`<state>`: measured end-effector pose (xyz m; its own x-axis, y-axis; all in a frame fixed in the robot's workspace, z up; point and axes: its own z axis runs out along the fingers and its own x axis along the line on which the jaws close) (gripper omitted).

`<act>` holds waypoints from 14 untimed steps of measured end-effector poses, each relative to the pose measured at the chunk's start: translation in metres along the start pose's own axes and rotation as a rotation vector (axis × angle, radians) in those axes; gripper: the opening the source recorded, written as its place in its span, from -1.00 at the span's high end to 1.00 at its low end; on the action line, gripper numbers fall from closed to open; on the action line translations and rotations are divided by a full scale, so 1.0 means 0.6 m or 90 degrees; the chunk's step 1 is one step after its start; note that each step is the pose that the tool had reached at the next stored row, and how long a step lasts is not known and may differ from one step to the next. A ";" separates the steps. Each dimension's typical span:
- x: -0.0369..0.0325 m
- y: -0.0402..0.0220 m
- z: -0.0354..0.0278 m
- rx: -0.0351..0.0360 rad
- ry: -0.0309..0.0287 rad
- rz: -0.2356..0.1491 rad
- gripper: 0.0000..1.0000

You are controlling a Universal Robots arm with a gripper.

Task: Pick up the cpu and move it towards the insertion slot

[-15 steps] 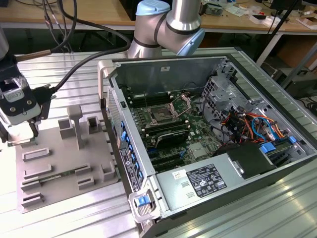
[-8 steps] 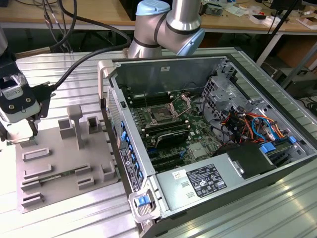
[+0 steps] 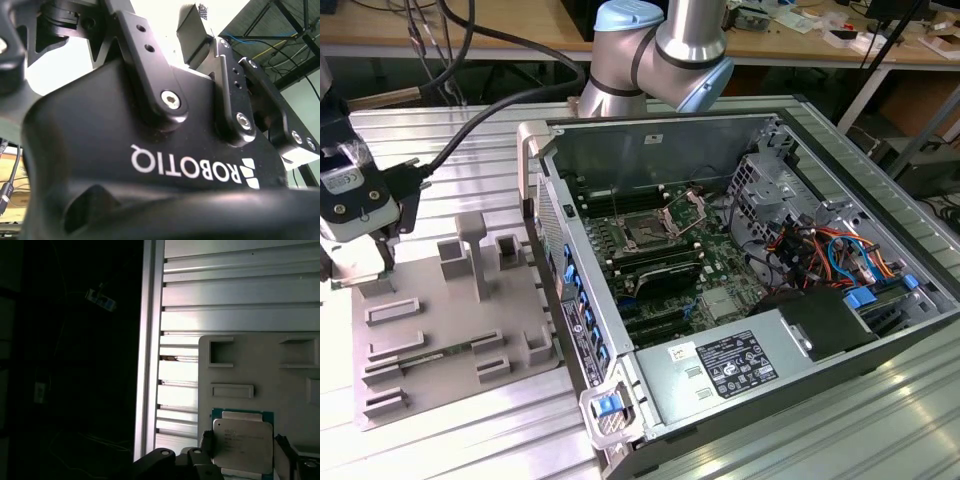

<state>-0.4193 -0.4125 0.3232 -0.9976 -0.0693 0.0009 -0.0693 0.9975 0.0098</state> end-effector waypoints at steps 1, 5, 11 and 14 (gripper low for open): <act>0.000 0.000 -0.001 0.0000 0.0000 0.000 -0.06; 0.000 0.000 -0.016 0.0000 0.0000 0.000 -0.06; 0.000 0.000 -0.036 -0.0002 0.0000 0.000 -0.06; 0.000 0.000 -0.039 -0.0004 0.0000 0.000 -0.06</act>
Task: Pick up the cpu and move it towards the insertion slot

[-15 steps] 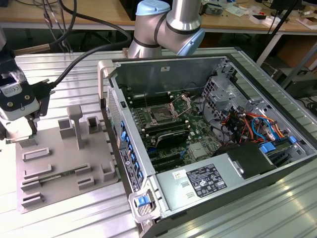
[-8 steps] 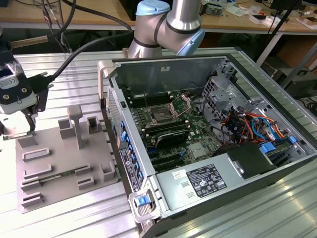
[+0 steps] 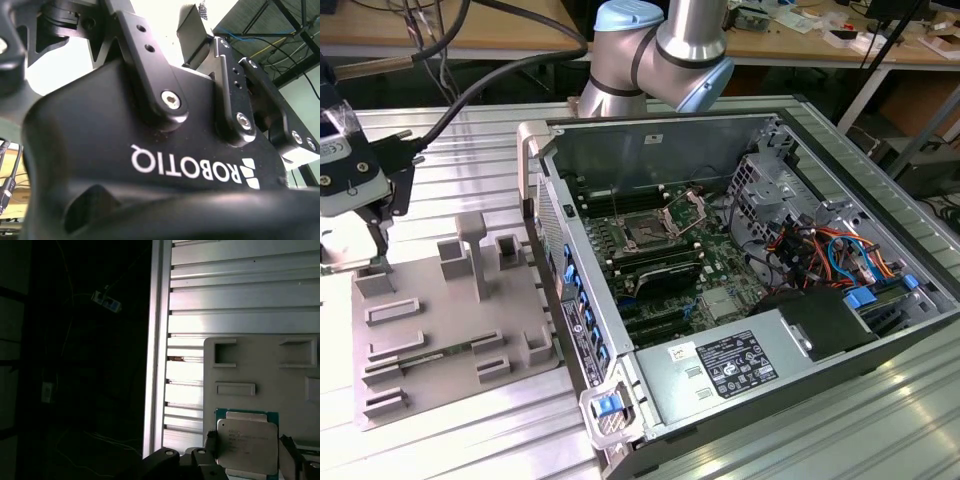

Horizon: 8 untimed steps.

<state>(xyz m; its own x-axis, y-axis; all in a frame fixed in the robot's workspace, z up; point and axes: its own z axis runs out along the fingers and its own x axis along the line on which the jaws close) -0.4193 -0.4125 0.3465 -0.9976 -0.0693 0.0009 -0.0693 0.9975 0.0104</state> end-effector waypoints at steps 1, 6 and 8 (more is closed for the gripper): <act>0.000 0.000 -0.001 0.0000 0.0000 0.000 -0.06; 0.000 0.000 -0.007 -0.0002 -0.0001 0.000 -0.06; 0.000 0.000 -0.011 -0.0003 0.0000 0.000 -0.06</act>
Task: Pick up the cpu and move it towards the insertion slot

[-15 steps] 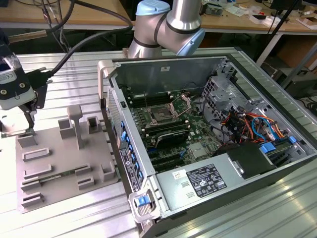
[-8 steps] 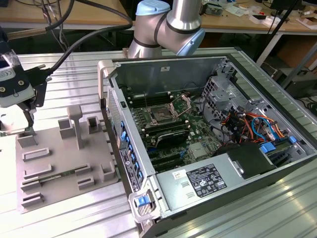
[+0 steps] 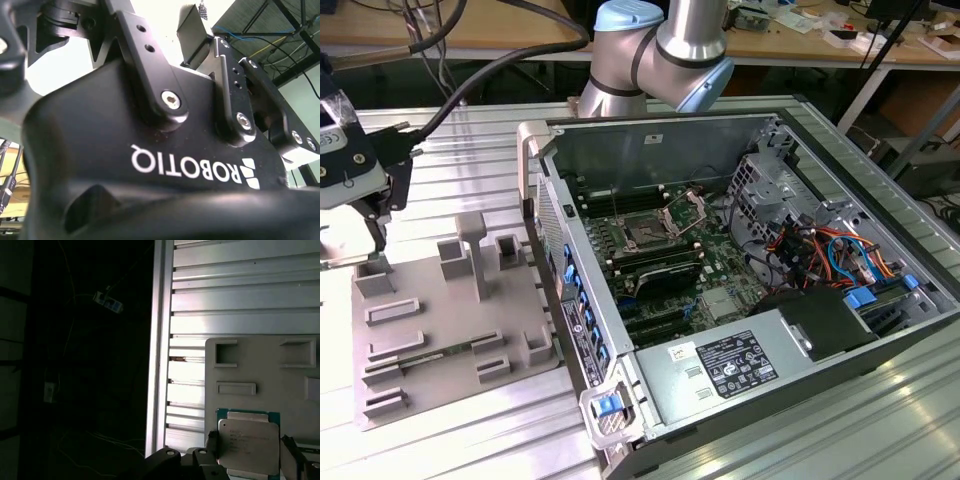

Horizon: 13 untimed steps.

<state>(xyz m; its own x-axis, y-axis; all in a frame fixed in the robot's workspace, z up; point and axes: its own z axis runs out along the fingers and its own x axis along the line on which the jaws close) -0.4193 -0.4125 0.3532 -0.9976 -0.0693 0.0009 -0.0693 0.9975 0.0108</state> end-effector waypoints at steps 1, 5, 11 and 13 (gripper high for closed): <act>0.000 0.000 -0.002 -0.0001 0.0000 0.000 -0.06; 0.000 0.000 -0.007 -0.0002 0.0000 0.000 -0.06; 0.000 0.000 -0.018 -0.0004 0.0000 0.000 -0.06; 0.000 0.000 -0.020 -0.0005 0.0000 0.000 -0.06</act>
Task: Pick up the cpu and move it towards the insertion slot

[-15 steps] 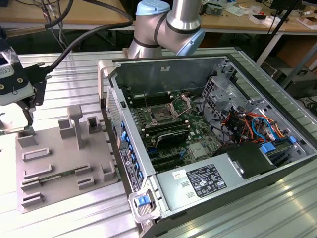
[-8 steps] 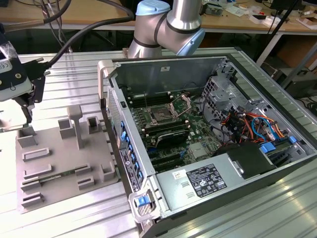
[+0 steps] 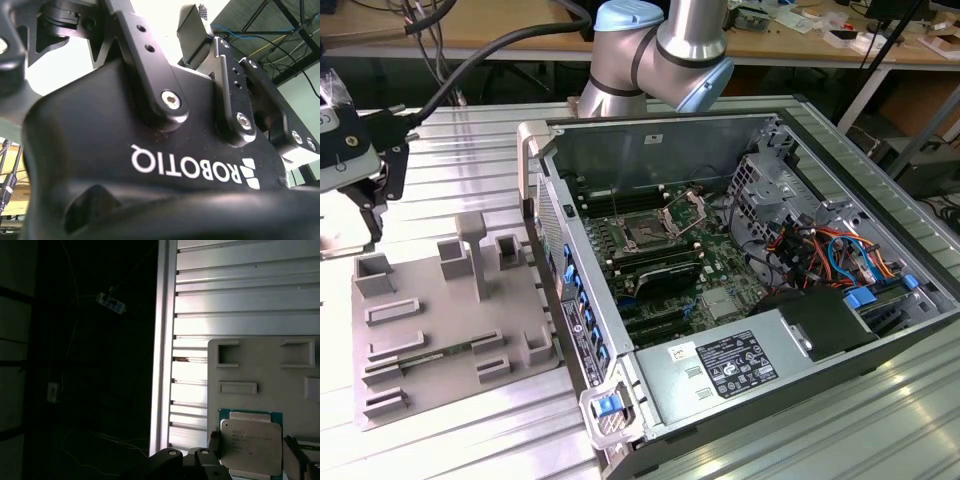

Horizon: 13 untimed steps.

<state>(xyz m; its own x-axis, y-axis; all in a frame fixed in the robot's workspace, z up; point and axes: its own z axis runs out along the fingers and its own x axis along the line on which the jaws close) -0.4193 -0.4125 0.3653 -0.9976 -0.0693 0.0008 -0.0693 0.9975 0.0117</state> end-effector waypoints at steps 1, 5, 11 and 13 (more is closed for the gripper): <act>0.000 0.000 -0.001 0.0000 0.0000 0.000 -0.06; 0.000 0.000 -0.009 -0.0002 0.0000 0.000 -0.06; 0.000 0.000 -0.020 -0.0006 0.0000 0.000 -0.06; 0.000 0.000 -0.022 -0.0008 -0.0001 0.000 -0.06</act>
<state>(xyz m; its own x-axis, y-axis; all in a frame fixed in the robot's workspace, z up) -0.4193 -0.4125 0.3788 -0.9976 -0.0693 0.0007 -0.0693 0.9975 0.0129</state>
